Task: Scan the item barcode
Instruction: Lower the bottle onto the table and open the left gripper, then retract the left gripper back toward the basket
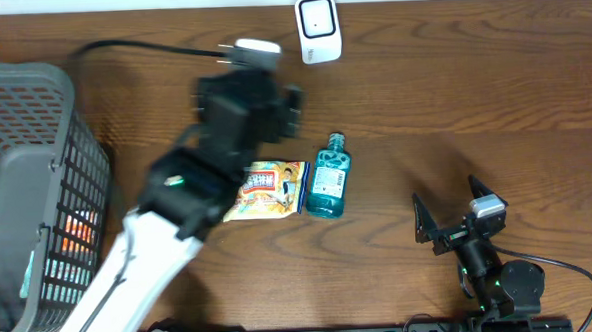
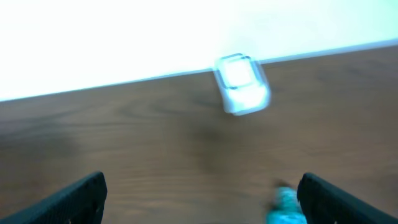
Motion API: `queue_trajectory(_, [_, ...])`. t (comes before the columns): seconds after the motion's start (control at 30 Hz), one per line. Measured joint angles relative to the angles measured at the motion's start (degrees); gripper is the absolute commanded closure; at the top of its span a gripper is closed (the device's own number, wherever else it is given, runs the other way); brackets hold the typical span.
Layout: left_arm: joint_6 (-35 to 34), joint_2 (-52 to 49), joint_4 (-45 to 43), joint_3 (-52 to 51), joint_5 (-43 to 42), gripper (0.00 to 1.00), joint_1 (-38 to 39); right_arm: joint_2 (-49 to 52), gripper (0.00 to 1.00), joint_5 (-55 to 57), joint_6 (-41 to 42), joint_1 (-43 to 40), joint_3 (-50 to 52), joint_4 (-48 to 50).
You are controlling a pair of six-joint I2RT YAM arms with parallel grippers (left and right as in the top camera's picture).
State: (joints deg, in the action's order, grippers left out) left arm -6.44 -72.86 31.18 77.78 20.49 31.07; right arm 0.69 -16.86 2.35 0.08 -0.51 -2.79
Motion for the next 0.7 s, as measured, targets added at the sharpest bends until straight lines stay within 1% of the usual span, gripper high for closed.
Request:
queue_trajectory(0.1, [0.50,3.89,0.98,0.00,1.64,0.02,-7.65,0.00,0.01,0.00,0.00,0.00,0.00,0.00])
queue_trajectory(0.17, [0.48,6.54,1.36,0.00,2.36,0.02,-14.05,0.00,0.01,0.00,0.00,0.00,0.00,0.00])
queue_trajectory(0.23, [0.28,8.20,1.60,0.00,2.67,0.02,-18.53,0.00,0.01,0.00,0.00,0.00,0.00,0.00])
queue_trajectory(0.33, [-0.44,10.14,1.66,0.00,1.81,0.02,-24.94,0.00,0.01,0.00,0.00,0.00,0.00,0.00])
queue_trajectory(0.43, [-2.16,10.67,1.66,0.00,-0.76,0.02,-30.75,0.00,0.01,0.00,0.00,0.00,0.00,0.00])
queue_trajectory(0.6, [-4.57,10.34,1.64,0.00,-3.65,0.02,-36.22,0.00,0.01,0.00,0.00,0.00,0.00,0.00])
queue_trajectory(0.7, [-5.33,10.34,1.22,0.00,-4.11,0.02,-37.79,0.00,0.01,0.00,0.00,0.00,0.00,0.00])
